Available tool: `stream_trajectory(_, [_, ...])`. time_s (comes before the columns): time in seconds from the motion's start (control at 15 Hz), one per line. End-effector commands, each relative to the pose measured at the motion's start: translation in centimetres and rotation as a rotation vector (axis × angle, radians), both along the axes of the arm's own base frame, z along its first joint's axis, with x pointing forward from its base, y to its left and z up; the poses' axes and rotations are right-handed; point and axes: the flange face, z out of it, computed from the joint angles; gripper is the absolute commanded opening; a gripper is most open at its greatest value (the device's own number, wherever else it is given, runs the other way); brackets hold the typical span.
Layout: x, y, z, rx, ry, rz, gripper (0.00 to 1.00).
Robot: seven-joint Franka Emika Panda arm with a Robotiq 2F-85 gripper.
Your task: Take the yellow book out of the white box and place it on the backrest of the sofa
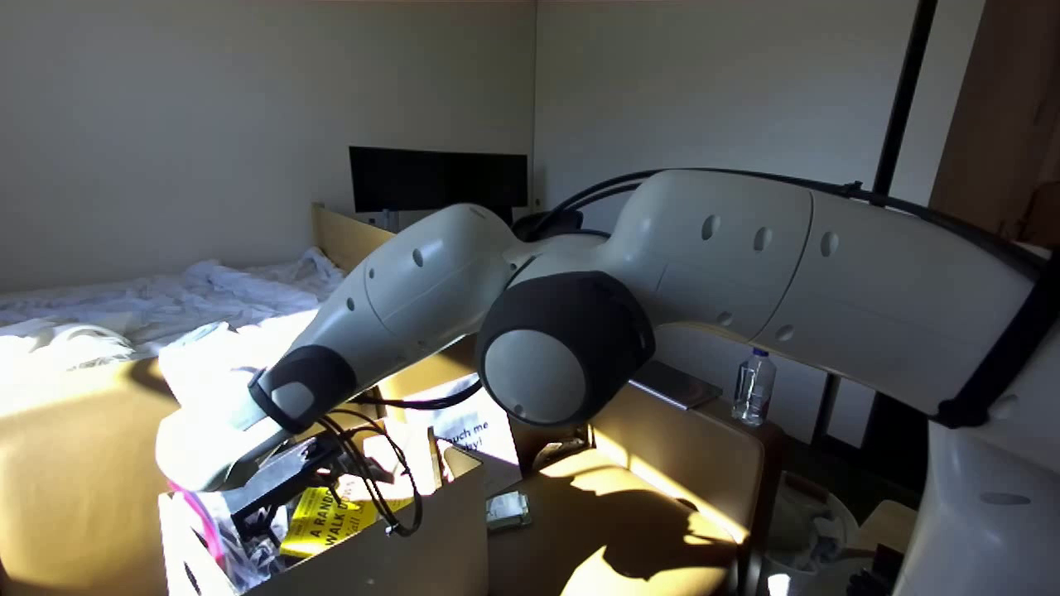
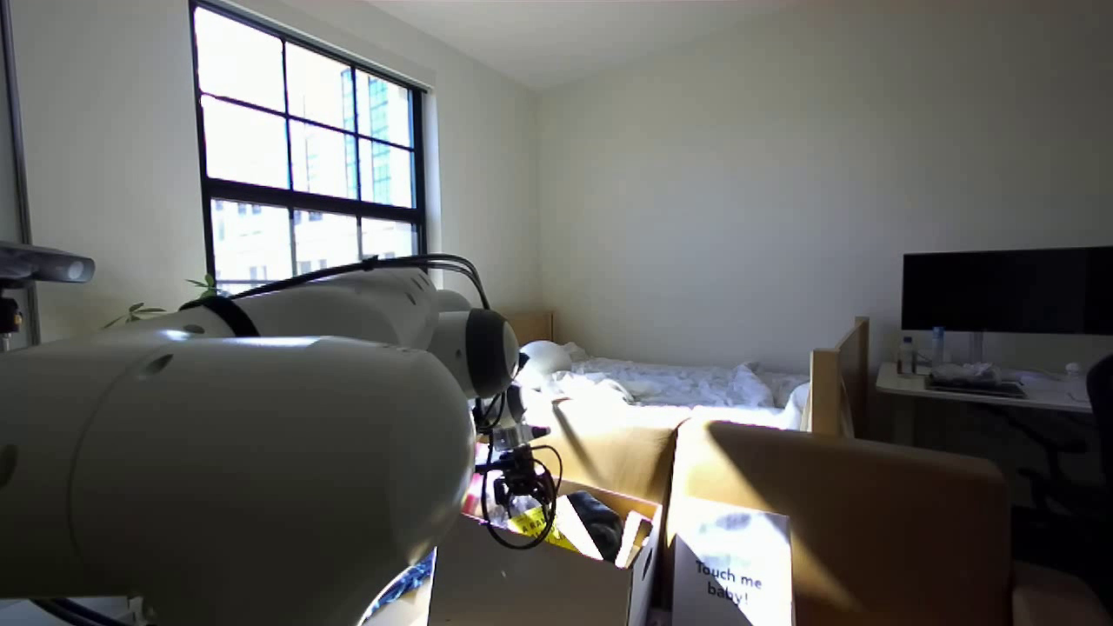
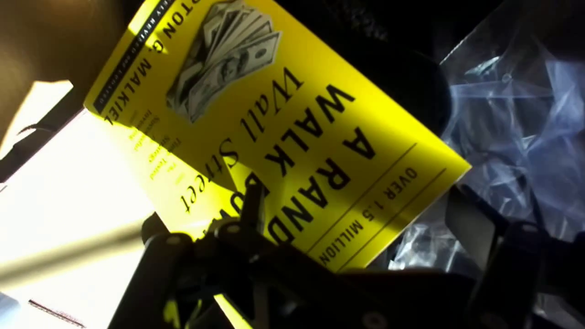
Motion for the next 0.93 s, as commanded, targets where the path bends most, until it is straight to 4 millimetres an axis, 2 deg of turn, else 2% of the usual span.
stream_trajectory(0.0, [-0.4,-1.7,-0.7,-0.035,0.180,-0.006,1.00])
stream_trajectory(0.13, [-1.2,-1.7,-1.1,-0.067,0.243,-0.002,1.00])
stream_trajectory(0.33, [-0.9,-0.9,-0.3,-0.087,0.197,0.034,1.00])
stream_trajectory(0.53, [0.3,1.1,0.0,-0.092,0.015,0.141,1.00])
stream_trajectory(0.67, [1.4,1.9,0.8,-0.038,-0.103,0.151,1.00])
stream_trajectory(0.87, [3.5,0.8,0.9,0.078,-0.211,0.113,1.00])
